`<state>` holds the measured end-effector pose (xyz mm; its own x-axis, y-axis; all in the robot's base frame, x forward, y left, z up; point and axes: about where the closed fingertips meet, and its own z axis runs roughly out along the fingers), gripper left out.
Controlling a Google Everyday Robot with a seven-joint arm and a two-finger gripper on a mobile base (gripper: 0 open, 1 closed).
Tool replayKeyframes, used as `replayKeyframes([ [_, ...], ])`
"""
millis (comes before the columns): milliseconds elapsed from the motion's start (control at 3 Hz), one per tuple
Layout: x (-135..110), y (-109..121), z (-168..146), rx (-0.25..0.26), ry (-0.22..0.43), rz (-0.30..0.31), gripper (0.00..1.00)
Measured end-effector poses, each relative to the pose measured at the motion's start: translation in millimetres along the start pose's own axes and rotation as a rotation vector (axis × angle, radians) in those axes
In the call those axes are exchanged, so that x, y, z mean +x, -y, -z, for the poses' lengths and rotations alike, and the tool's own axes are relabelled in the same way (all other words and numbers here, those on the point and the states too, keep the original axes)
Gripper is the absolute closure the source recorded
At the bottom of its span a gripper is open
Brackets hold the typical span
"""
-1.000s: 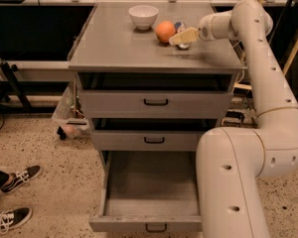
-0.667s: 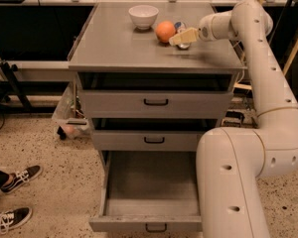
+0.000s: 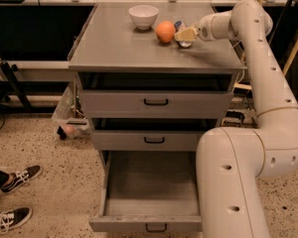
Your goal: Place redbull can into bottom drawer
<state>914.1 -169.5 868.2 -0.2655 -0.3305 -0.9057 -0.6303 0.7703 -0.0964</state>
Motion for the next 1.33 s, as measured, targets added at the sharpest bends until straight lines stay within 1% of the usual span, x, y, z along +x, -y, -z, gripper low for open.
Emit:
replayKeyframes([
  [667,0.0,0.0,-0.1,0.0,0.0,0.0,0.88],
  [1000,0.0,0.0,-0.1,0.0,0.0,0.0,1.0],
  [1333,0.1,-0.1,-0.1,0.0,0.0,0.0,0.82],
])
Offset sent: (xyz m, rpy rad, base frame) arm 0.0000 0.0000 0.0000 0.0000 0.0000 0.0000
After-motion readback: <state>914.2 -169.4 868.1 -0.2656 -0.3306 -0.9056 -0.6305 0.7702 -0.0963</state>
